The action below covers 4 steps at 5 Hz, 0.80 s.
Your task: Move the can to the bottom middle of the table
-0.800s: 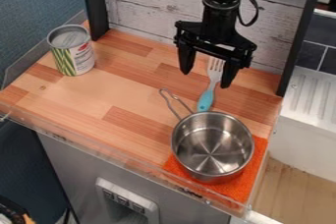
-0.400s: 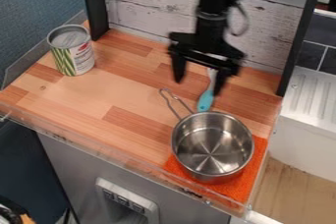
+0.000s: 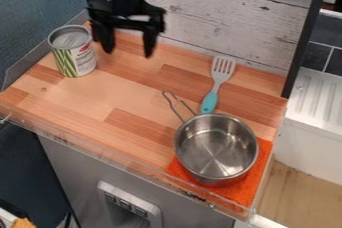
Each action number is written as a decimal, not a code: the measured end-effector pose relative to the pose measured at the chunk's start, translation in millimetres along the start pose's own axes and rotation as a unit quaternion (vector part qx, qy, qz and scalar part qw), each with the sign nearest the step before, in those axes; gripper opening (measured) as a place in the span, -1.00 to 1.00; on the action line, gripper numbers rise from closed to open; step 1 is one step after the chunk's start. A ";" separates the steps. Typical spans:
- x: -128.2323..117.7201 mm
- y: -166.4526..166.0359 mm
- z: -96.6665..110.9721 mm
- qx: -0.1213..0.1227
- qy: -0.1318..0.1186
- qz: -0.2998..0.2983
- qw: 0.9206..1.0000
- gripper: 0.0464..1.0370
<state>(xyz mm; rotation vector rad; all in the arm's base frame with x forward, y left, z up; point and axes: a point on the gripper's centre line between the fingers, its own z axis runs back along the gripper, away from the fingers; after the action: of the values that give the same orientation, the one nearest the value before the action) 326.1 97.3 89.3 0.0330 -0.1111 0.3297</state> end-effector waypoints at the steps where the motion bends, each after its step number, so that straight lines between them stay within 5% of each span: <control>1: 23.3 34.6 12.9 0.005 -0.031 0.027 0.999 0.93; 4: 68.7 79.5 -4.6 0.004 -0.056 0.075 0.996 0.93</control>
<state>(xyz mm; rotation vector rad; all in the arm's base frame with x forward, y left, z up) 365.3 194.8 93.7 0.0507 -0.2236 0.4781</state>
